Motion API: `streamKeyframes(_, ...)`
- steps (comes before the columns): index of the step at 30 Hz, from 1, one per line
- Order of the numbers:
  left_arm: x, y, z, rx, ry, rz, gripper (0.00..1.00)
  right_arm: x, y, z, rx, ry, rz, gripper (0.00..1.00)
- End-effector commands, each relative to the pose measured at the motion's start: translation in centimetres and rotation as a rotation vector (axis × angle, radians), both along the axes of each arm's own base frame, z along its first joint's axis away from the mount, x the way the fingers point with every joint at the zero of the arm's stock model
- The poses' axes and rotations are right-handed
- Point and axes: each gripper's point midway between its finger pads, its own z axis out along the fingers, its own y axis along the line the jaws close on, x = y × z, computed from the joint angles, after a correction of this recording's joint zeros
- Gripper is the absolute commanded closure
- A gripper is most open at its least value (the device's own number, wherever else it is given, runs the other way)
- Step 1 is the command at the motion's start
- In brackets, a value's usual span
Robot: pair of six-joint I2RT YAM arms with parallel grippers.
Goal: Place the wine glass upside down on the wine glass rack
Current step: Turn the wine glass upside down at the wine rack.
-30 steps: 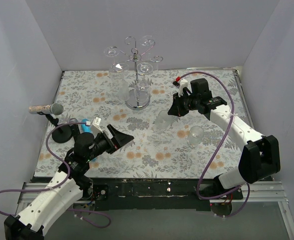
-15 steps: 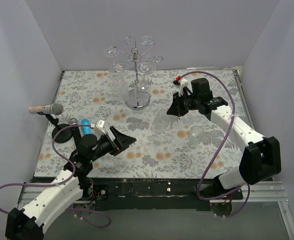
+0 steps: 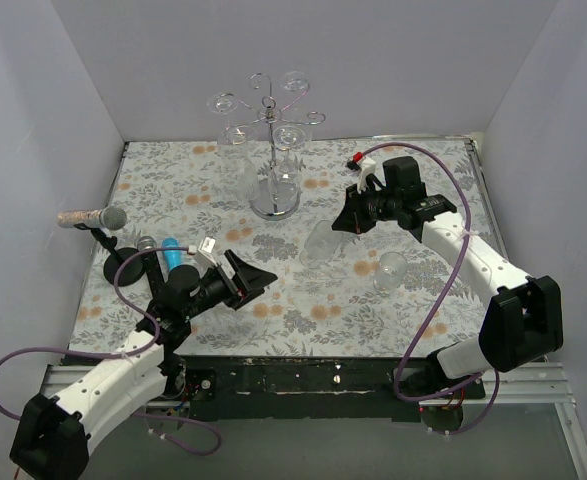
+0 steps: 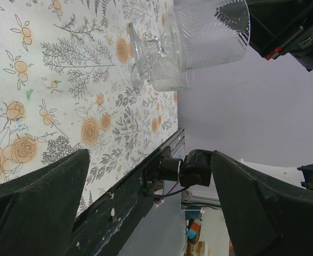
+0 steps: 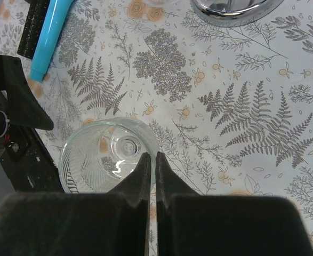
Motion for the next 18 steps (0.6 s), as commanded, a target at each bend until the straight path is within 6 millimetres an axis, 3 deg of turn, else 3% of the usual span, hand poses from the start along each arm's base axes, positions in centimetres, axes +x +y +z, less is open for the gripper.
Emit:
streamKeyframes(1,0.2,-0.6,0.4,-0.031,-0.021,-0.024,0.02,-0.2,1.1,3.6,0.102,-0.066,0.037,0.99)
streamKeyframes(12,1.9,-2.1,0.1,-0.045,-0.008,-0.042,0.02,-1.0,2.1,3.9,0.164,-0.007,0.079,0.99)
streamKeyframes(18,3.2,-3.3,-0.3,-0.028,0.045,-0.055,0.16,-1.0,2.3,4.0,0.179,0.003,0.089,0.99)
